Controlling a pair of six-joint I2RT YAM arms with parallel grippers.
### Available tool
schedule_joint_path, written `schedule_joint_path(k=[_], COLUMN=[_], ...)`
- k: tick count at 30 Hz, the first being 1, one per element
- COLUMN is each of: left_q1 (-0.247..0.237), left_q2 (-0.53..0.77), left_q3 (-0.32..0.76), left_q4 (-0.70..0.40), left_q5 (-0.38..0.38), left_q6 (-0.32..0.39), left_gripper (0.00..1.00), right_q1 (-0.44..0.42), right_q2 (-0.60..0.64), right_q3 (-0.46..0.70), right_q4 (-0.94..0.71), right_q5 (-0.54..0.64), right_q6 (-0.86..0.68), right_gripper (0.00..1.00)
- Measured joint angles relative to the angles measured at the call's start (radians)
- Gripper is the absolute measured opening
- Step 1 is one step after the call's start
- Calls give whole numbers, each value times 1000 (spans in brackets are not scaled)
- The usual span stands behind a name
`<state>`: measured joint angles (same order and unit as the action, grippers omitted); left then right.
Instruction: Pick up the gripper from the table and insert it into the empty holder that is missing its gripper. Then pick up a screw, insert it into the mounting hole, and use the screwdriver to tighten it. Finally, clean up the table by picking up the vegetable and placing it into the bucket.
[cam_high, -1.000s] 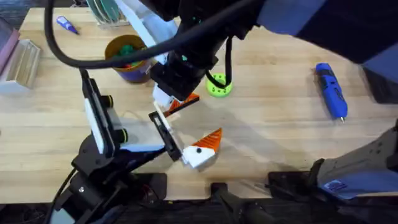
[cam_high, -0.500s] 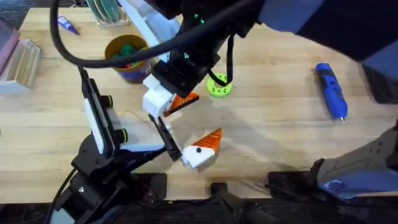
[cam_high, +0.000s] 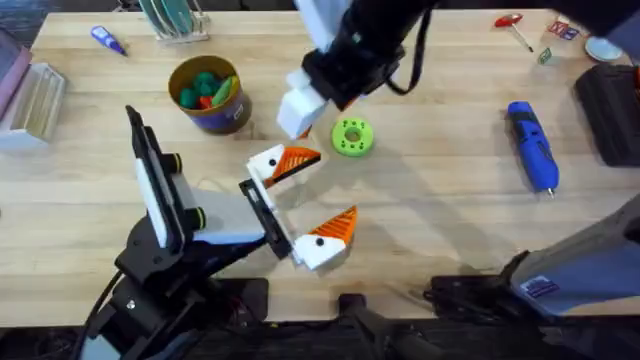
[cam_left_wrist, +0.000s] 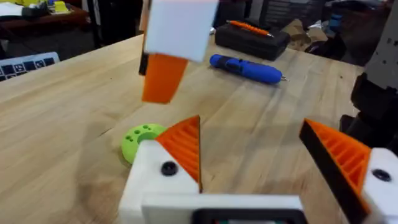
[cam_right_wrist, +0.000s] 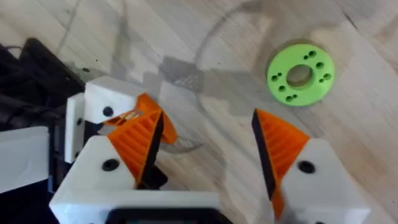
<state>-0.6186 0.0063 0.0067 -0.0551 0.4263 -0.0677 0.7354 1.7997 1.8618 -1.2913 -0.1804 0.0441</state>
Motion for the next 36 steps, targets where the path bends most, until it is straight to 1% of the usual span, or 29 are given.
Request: schedule_joint_path(k=[5, 7, 9, 15, 20, 23, 27, 30, 33, 36], left_q1=[0, 0, 0, 0, 0, 0, 0, 0, 0, 0], left_q2=[0, 0, 0, 0, 0, 0, 0, 0, 0, 0], left_q3=[0, 0, 0, 0, 0, 0, 0, 0, 0, 0], left_q4=[0, 0, 0, 0, 0, 0, 2, 2, 2, 2], left_q5=[0, 0, 0, 0, 0, 0, 0, 0, 0, 0], left_q6=[0, 0, 0, 0, 0, 0, 0, 0, 0, 0], left_gripper=[987, 987, 985, 986, 986, 985, 986, 986, 988, 988], right_q1=[-52, -72, -94, -186, -281, -343, -417, -449, -455, -456], right_q2=[-34, -69, -114, -306, -493, -614, -792, -932, -1040, -1107], right_q3=[-9, -39, -95, -368, -584, -692, -818, -894, -925, -926], right_q4=[-5, 2, 20, 164, 213, 213, 212, 200, 182, 150], right_q5=[-14, -21, -26, -56, -115, -169, -270, -362, -461, -523], right_q6=[-4, -6, -7, 9, 16, 24, 30, 23, -6, -56], right_gripper=[861, 861, 861, 864, 863, 863, 866, 866, 868, 868])
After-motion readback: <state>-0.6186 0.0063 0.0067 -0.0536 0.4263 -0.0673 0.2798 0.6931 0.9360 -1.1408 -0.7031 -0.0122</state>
